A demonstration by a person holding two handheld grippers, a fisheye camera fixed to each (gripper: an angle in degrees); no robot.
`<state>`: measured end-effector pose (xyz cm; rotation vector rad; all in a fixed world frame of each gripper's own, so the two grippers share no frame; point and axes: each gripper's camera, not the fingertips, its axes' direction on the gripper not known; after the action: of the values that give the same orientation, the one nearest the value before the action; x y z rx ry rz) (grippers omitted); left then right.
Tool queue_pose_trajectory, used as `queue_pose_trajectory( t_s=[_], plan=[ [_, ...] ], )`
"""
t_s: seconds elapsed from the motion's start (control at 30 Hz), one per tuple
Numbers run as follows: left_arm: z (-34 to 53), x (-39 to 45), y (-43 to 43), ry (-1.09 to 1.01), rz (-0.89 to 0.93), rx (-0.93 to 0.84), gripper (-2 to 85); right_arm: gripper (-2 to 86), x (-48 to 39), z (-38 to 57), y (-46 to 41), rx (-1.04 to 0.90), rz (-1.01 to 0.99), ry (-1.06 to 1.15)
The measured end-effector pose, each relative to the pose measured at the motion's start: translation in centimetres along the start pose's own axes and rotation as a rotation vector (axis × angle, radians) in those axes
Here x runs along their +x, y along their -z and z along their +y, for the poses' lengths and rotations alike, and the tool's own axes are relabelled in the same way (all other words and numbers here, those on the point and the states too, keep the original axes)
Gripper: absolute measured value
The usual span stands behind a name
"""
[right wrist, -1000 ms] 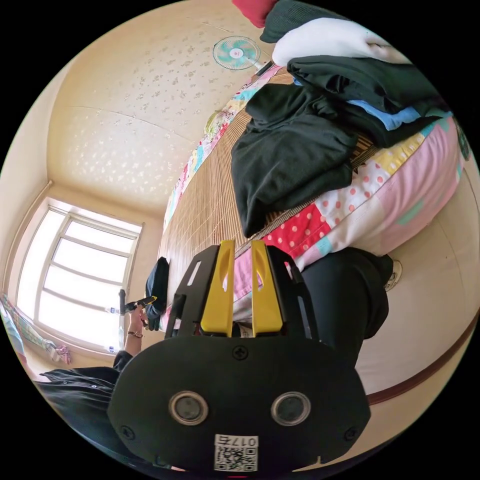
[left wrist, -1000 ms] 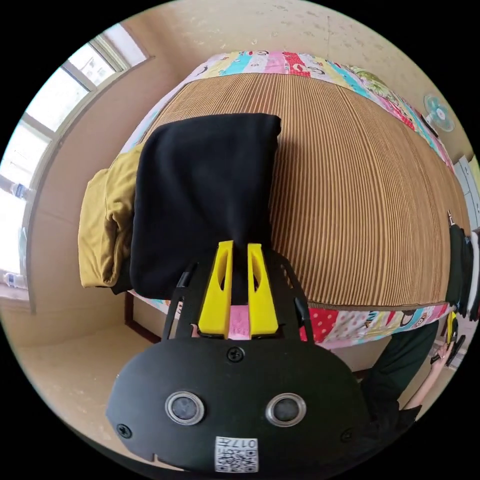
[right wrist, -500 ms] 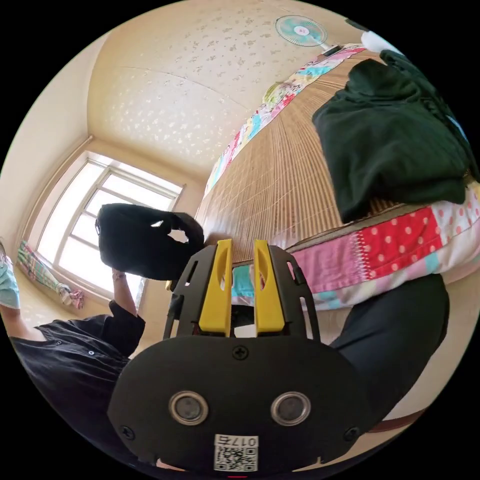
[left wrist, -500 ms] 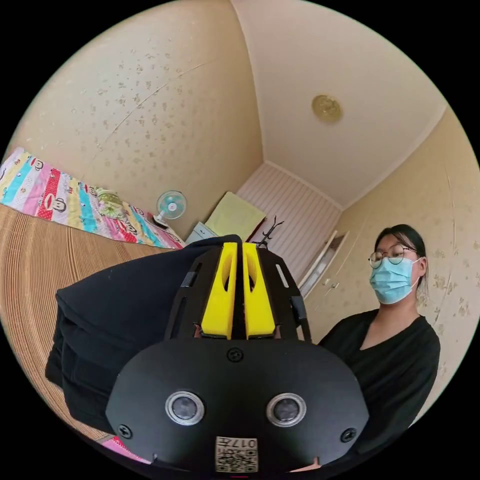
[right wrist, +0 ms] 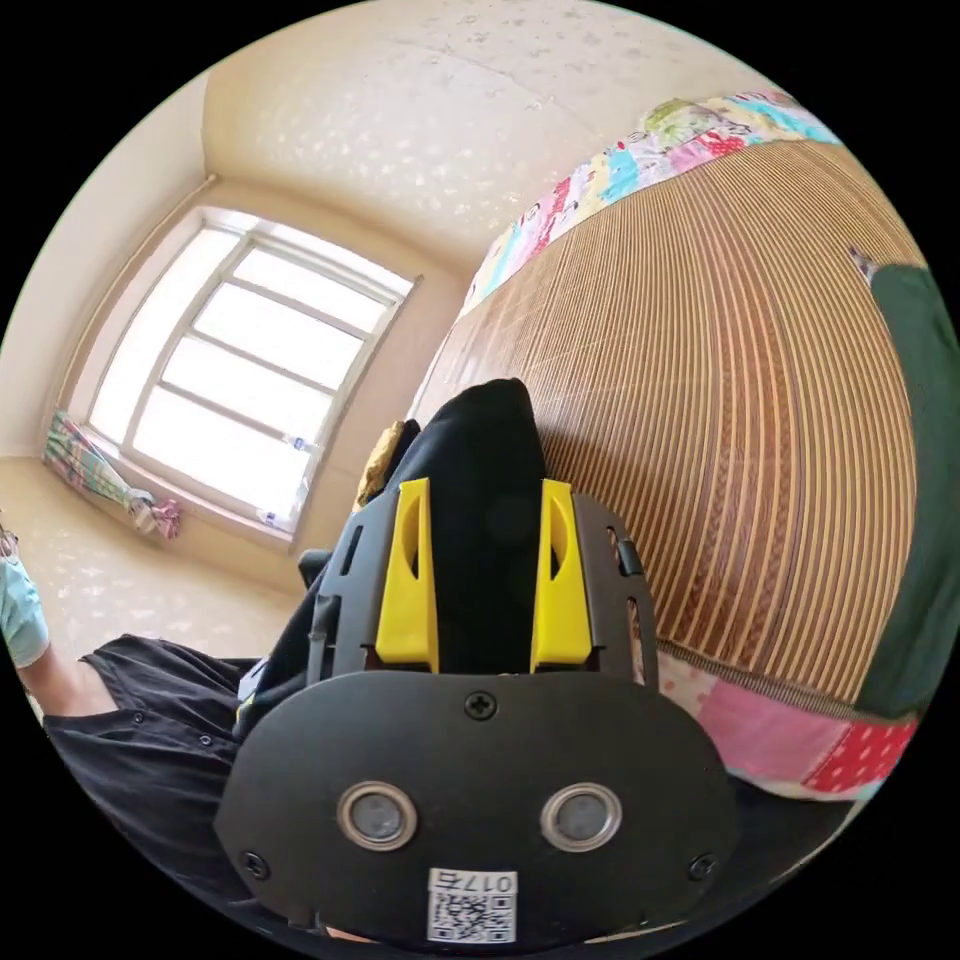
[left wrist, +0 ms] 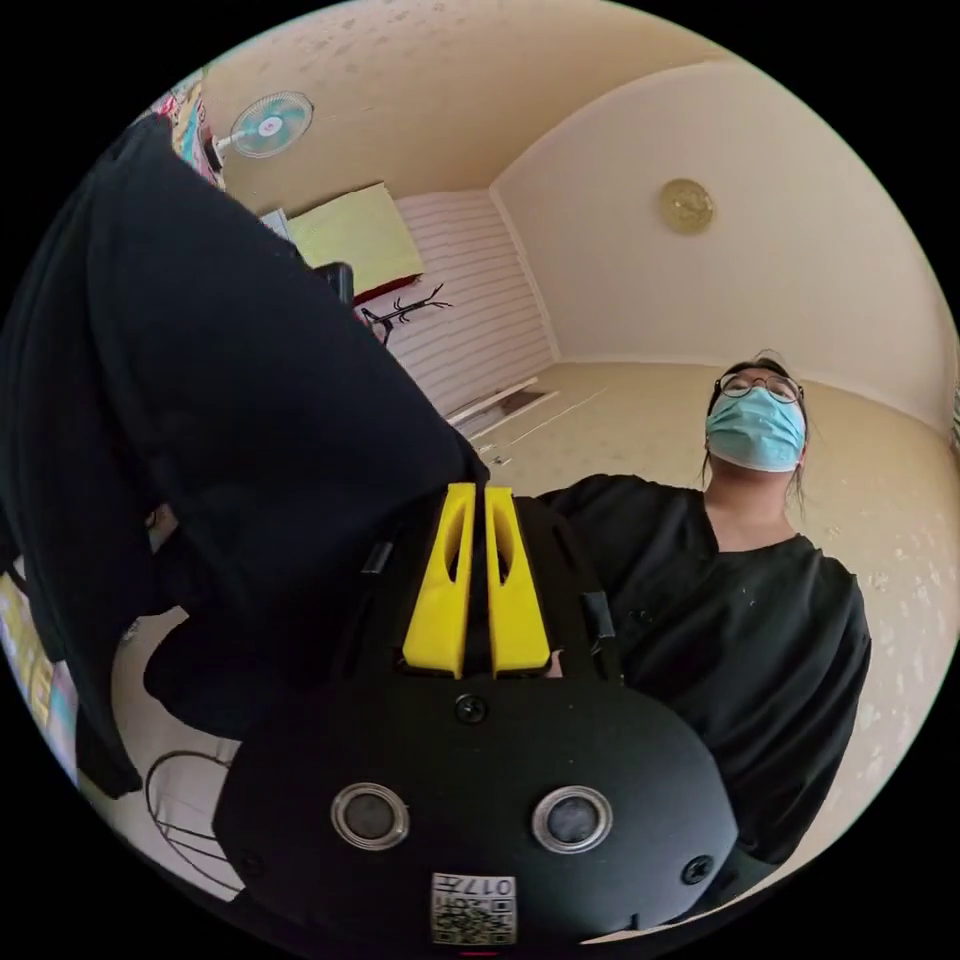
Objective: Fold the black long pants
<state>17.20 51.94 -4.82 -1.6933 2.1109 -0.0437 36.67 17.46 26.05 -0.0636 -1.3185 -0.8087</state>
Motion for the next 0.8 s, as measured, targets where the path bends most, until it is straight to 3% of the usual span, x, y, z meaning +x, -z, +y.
queue_pose_trajectory(
  t_s=[0.07,0.13,0.2,0.3,0.33,0.4,0.5,0.57,0.63,0.7,0.73,0.8],
  plan=[
    [1.5,0.6,-0.1,0.015,-0.097,-0.014,-0.7,16.4,-1.3,-4.0,-2.0,-0.078,0.108,0.067],
    [1.8,1.6,-0.4,0.01,-0.192,-0.089,-0.6,17.0,-1.2,-7.1,-3.5,-0.131,0.07,0.076],
    [1.7,3.0,-1.1,-0.028,-0.273,-0.201,-0.4,16.8,0.7,-10.2,-5.3,-0.186,0.007,-0.015],
    [1.5,5.3,-1.2,-0.081,-0.368,-0.282,1.0,12.7,4.4,-13.1,-10.0,-0.448,0.018,-0.165],
    [1.3,5.7,-0.1,-0.059,-0.389,-0.244,2.8,9.1,5.3,-13.2,-11.4,-0.538,0.021,-0.195],
    [1.4,6.3,2.9,-0.021,-0.396,-0.12,5.3,6.2,5.7,-12.7,-11.3,-0.528,0.025,-0.199],
    [3.7,8.4,11.0,0.09,-0.56,0.301,9.4,4.7,7.6,-11.1,-8.3,-0.401,-0.244,-0.278],
    [5.9,9.4,15.8,0.248,-0.789,0.59,13.4,4.2,8.0,-9.2,-6.5,-0.345,-0.424,-0.277],
    [5.5,8.0,17.2,0.321,-0.815,0.623,16.7,4.2,7.1,-7.7,-5.8,-0.325,-0.516,-0.208],
    [3.9,5.2,17.4,0.361,-0.694,0.566,18.1,4.2,5.3,-5.9,-5.5,-0.338,-0.641,-0.099],
    [3.2,4.1,17.1,0.363,-0.612,0.551,16.1,4.1,4.1,-4.6,-5.1,-0.327,-0.725,-0.047],
    [3.2,5.0,16.7,0.32,-0.616,0.594,9.9,4.1,2.4,-2.9,-3.6,-0.266,-0.808,0.033]
  ],
)
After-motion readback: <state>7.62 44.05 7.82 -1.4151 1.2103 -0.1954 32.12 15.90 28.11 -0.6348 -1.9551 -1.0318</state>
